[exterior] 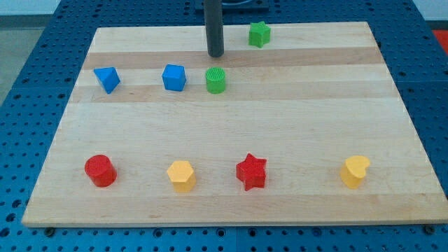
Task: Move your arm into the green star
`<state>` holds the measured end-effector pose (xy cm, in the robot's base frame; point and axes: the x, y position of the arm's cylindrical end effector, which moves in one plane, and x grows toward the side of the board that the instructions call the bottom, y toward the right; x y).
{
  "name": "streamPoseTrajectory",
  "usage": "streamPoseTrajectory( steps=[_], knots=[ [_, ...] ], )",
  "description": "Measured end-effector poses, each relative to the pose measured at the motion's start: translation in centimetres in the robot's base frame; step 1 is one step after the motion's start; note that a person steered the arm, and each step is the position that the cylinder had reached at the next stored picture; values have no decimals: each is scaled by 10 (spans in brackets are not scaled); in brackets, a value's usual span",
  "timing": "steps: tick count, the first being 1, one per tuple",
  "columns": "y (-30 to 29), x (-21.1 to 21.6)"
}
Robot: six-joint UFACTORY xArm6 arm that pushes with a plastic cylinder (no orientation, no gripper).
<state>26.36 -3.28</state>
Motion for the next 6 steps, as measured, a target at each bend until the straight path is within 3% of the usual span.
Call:
streamPoseTrajectory(
  steps=[2,6],
  knots=[
    [19,-69],
    [123,-70]
  ],
)
